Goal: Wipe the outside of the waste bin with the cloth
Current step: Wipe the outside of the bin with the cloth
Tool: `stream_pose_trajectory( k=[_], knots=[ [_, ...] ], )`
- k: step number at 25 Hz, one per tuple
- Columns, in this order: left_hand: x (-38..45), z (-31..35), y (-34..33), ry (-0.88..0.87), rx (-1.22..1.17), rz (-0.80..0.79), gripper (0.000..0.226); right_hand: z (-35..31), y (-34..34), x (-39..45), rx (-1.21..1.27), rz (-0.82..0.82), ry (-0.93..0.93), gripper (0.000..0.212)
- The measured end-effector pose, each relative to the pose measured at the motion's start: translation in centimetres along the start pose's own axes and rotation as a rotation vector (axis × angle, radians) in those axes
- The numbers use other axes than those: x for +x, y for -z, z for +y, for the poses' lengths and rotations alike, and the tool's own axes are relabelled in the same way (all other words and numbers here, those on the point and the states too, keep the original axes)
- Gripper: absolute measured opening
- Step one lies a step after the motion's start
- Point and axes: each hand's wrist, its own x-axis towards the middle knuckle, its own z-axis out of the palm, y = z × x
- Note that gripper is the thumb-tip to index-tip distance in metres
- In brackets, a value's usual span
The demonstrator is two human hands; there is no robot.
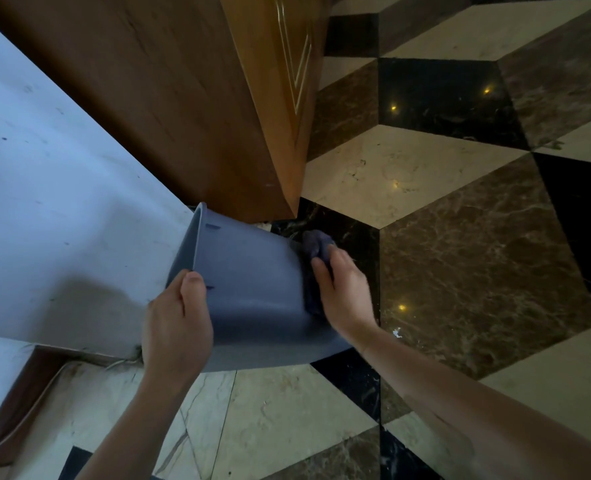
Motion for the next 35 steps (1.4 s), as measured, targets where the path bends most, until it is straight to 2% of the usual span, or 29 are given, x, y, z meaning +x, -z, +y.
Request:
stream_pose_trajectory(
  k=[6,12,17,20,22,24,26,28,32,35],
  knots=[
    [0.4,-0.3,-0.2,-0.019,-0.009,0.047,0.033,-7.6,-3.3,-2.9,0.033,-0.150,0.255,0.037],
    [0.7,-1.0,0.1,-0.022,-0.063,0.009,0.032,-8.0,-4.2,-3.0,-0.043,-0.073,0.448,0.039],
    [0.5,-2.8,1.1,0.066,0.036,0.087,0.041,-1.8,-2.5,-3.1,-0.062,-0.072,0.189,0.036],
    [0.5,-3.3,1.7,0.106,0.032,0.085,0.041,2.4,-1.1,-3.1,-0.100,-0.001,0.114,0.035],
    [0.8,-2.6,1.6,0.077,0.030,0.084,0.040,4.5,-0.4,-2.8,-0.104,0.058,0.018,0.034],
    [1.2,-1.7,1.3,0.034,0.026,0.070,0.037,6.6,0.5,-2.5,-0.107,0.110,-0.115,0.024],
    [1.5,-1.4,1.3,-0.009,0.037,0.038,0.036,8.3,1.3,-3.0,-0.140,0.087,-0.242,0.009],
    [2.2,-1.7,1.4,-0.041,0.047,-0.022,0.036,9.4,1.9,-3.8,-0.195,0.040,-0.300,0.016],
    [4.1,-2.7,1.6,-0.007,0.051,-0.108,0.039,7.1,4.5,-1.6,-0.173,0.089,-0.381,0.009],
    [4.9,-1.6,0.7,-0.012,-0.008,-0.136,0.042,1.2,6.2,2.0,-0.086,0.077,-0.304,0.018]
  ],
)
